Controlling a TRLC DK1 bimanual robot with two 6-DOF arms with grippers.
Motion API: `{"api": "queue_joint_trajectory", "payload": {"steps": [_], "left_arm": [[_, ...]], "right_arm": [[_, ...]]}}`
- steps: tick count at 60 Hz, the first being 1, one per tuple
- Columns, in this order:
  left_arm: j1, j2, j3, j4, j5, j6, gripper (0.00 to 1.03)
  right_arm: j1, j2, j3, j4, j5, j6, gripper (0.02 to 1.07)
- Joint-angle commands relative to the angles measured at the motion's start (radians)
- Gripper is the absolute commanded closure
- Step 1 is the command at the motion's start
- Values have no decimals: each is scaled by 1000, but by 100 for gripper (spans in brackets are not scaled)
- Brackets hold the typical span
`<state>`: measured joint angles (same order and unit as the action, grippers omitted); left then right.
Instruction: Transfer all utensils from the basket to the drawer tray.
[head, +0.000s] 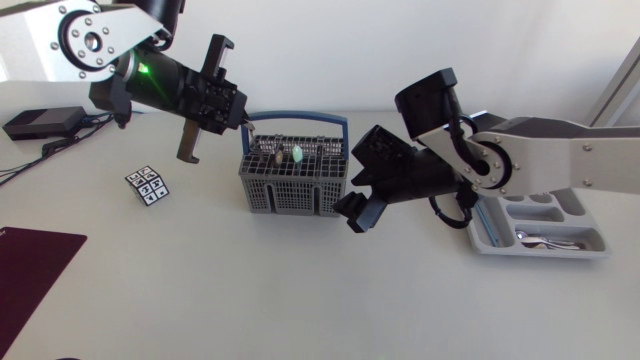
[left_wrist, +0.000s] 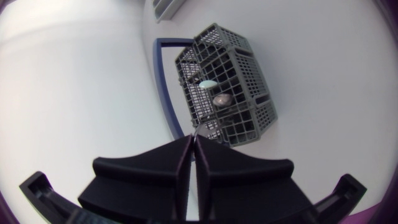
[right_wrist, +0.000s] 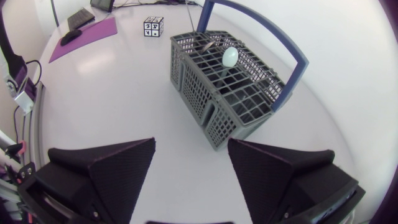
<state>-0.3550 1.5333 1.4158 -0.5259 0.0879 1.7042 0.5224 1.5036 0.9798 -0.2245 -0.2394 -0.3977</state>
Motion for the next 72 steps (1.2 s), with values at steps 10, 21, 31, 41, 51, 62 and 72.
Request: {"api": "queue_joint_trajectory", "payload": {"steps": [10,21,31,41,51,62,72], "left_arm": [[2,56,117,-72,-2,-28,100],[-4,48,156,-125,-2,-150,100],[-25,19,199,-192,-4,-362,100],[-68,21,224,-275,-2,-646,100],[-134,30,181,-301,1,-934,100],[-171,59,164,-302,95,-1220,100],[-165,102,166,-313,204,-1396,100]], "right_arm": [[10,-19,-23,-10,-5,-13,23],[11,-36,-20,-12,-5,-12,23],[11,-66,-32,-18,-5,-10,22],[16,-98,-46,-12,-1,-1,22],[56,-143,-70,8,57,3,22],[142,-186,-119,80,167,5,23],[217,-215,-162,151,259,2,23]]}}
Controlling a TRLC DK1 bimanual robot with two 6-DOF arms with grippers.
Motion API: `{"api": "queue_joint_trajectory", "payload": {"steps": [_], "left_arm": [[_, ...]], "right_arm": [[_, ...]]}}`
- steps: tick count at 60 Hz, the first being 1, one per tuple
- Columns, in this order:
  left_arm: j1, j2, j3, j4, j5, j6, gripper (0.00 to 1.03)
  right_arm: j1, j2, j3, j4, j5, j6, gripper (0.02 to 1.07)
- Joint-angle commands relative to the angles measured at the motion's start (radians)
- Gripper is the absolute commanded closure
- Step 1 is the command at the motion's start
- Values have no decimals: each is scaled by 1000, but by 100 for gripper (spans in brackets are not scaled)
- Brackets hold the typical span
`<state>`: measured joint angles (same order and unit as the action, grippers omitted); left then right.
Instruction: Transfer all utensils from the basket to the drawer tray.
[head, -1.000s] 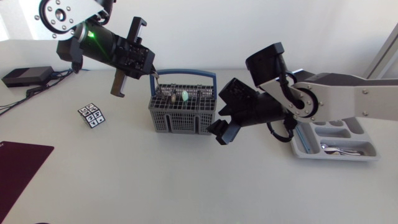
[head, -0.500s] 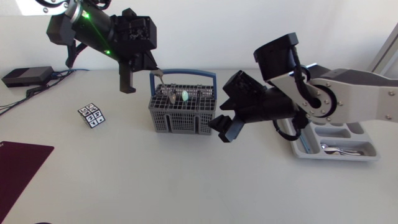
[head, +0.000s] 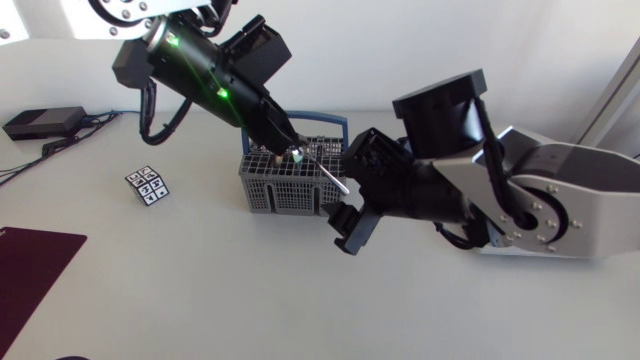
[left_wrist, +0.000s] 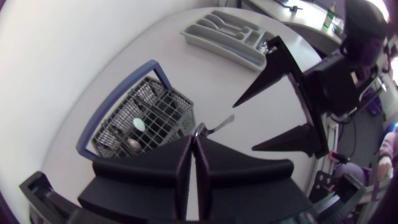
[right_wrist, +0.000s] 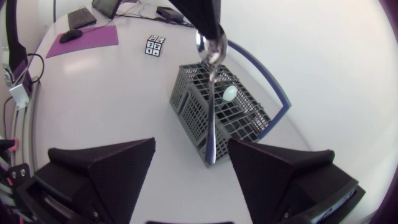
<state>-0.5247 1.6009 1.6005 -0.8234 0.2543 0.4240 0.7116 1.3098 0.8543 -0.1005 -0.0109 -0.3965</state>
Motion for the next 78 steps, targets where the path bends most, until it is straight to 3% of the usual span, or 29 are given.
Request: {"api": "queue_joint_trajectory", "payload": {"steps": [1,6,27,43,48,73,78], "left_arm": [[6,37,-19,-16,49,-133,100],[12,54,-19,-31,99,-183,100],[19,80,-50,-34,177,-241,100],[22,90,-51,-51,220,-260,100],[19,90,-50,-52,229,-266,100],[5,83,-40,-66,246,-275,100],[3,83,-42,-66,246,-275,100]], "right_arm": [[31,-24,-40,33,38,-1,23],[35,-27,-52,53,51,-7,24],[34,-23,-101,171,86,-68,66],[32,-7,-98,186,86,-82,72],[32,3,-92,188,86,-93,80],[31,19,-84,180,85,-102,83],[31,20,-83,176,85,-107,97]]}}
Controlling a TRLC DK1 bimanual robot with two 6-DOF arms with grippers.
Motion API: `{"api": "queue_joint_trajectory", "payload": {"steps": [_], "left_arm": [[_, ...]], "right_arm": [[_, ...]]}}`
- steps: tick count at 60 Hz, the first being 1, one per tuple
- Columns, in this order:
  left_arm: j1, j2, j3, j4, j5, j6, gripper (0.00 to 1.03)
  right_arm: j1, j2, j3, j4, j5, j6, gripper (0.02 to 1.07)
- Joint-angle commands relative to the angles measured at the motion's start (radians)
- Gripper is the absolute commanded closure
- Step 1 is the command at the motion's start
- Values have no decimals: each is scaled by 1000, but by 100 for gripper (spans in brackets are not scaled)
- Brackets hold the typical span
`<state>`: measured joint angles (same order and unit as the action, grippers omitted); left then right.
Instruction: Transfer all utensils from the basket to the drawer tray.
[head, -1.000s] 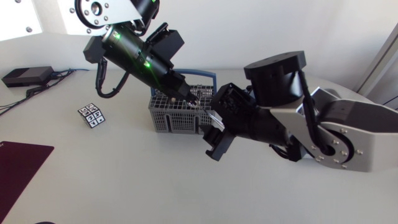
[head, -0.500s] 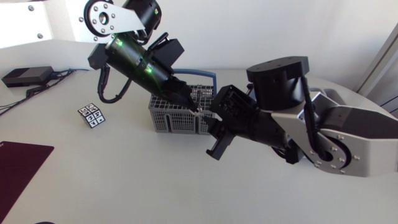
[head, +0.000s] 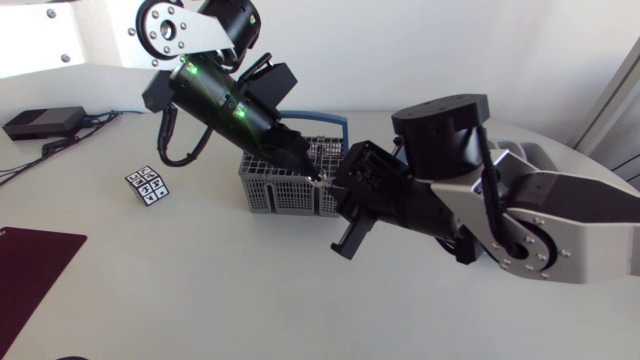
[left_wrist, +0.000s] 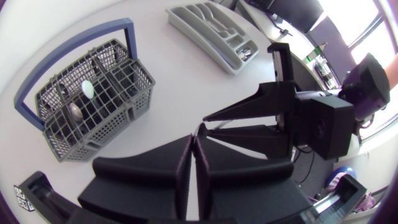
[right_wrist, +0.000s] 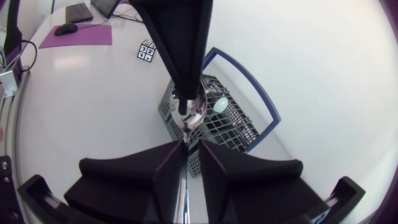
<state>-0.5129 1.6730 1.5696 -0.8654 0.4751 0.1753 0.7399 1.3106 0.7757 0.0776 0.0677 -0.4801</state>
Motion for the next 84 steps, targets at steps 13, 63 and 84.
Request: {"api": "queue_joint_trajectory", "payload": {"steps": [13,63,84], "left_arm": [[-12,-2,-6,-26,25,-30,96],[88,-39,0,157,14,-119,38],[109,-15,-89,275,-66,-120,38]], "right_arm": [[-4,19,-4,-33,-14,-22,101],[-258,-152,-58,-282,-347,-107,101],[-654,-159,-41,-522,-609,-439,101]]}}
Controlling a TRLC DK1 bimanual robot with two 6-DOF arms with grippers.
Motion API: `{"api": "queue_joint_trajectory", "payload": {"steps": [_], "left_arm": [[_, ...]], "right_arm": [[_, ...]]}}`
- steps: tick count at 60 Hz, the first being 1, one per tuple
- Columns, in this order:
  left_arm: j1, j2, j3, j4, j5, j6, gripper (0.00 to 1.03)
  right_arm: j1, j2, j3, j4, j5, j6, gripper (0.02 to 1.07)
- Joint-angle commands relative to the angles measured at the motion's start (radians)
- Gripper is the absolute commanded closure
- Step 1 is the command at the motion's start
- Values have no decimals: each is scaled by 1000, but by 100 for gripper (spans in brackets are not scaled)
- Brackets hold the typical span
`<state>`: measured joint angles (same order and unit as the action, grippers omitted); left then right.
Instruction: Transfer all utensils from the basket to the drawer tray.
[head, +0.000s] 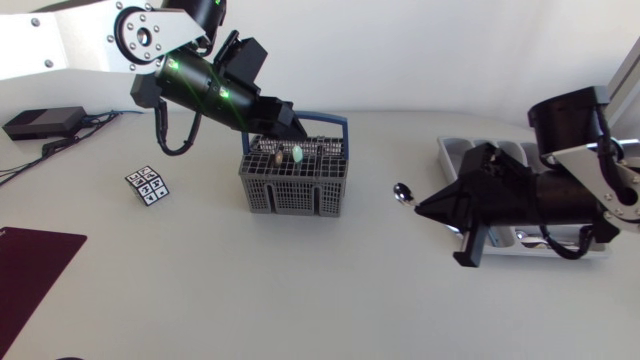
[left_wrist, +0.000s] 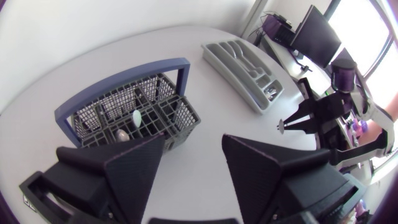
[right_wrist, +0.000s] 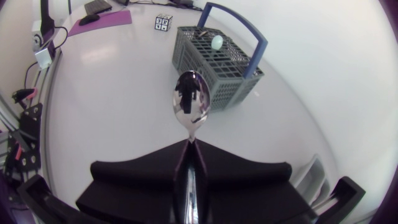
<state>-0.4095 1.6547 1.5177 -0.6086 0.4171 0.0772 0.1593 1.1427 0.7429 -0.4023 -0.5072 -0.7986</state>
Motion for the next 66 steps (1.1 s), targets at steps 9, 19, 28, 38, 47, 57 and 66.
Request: {"api": "queue_joint_trajectory", "payload": {"steps": [9,19,28,38,47,57,66], "left_arm": [[8,11,-63,47,-37,-22,38],[9,14,-86,75,-63,-20,38],[8,17,-106,95,-90,-19,38],[9,17,-125,112,-116,-19,38],[12,16,-133,113,-135,-22,38],[17,7,-143,118,-149,-24,38],[28,4,-148,125,-167,-24,38]], "right_arm": [[-256,78,26,-164,-100,-352,101],[-449,218,95,-268,-113,-614,101],[-592,336,158,-282,-90,-784,101],[-696,459,234,-279,-44,-912,101],[-744,563,308,-263,21,-984,101],[-779,643,363,-240,87,-1045,101],[-807,695,378,-184,130,-1067,101]]}}
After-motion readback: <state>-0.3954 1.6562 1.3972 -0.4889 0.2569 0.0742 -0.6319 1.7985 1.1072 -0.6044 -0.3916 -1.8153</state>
